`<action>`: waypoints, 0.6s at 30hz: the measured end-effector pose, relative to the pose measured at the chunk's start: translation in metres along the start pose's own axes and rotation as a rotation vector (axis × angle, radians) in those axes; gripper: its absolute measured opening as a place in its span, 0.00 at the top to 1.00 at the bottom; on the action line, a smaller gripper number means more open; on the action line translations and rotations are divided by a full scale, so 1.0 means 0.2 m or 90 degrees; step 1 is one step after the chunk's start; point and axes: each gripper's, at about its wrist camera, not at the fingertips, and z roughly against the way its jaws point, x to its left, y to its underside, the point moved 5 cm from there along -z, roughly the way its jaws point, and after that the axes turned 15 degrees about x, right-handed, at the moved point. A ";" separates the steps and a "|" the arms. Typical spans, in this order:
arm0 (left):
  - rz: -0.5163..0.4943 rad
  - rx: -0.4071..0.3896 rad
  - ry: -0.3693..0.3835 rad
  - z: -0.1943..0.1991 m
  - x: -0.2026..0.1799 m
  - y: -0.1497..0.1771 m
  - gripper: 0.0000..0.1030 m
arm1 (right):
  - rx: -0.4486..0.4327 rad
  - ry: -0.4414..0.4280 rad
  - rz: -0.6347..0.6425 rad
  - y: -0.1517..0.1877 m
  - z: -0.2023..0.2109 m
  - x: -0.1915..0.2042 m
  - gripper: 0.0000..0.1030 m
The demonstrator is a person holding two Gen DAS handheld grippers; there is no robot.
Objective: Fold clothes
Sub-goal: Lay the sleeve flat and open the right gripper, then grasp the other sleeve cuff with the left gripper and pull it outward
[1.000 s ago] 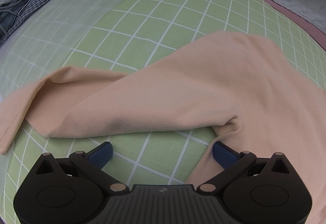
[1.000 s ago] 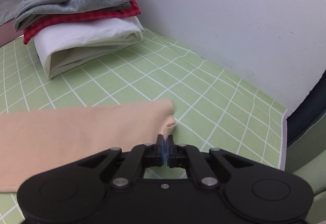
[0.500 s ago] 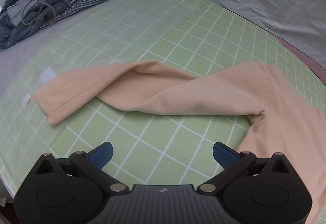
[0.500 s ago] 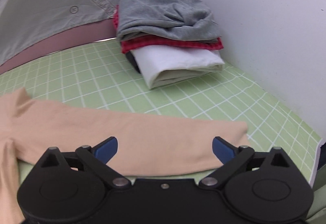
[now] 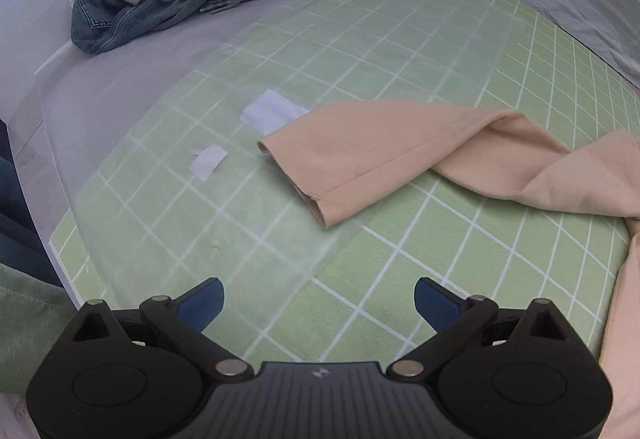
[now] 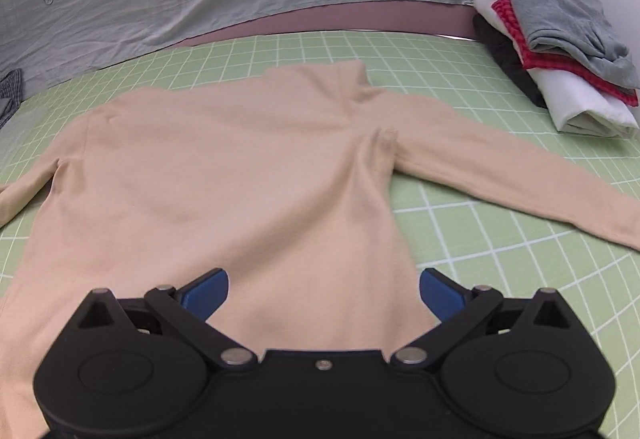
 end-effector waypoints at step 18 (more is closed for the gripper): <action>-0.297 -0.027 0.098 -0.06 -0.06 -0.23 0.99 | 0.039 0.091 -0.101 0.13 -0.02 0.35 0.00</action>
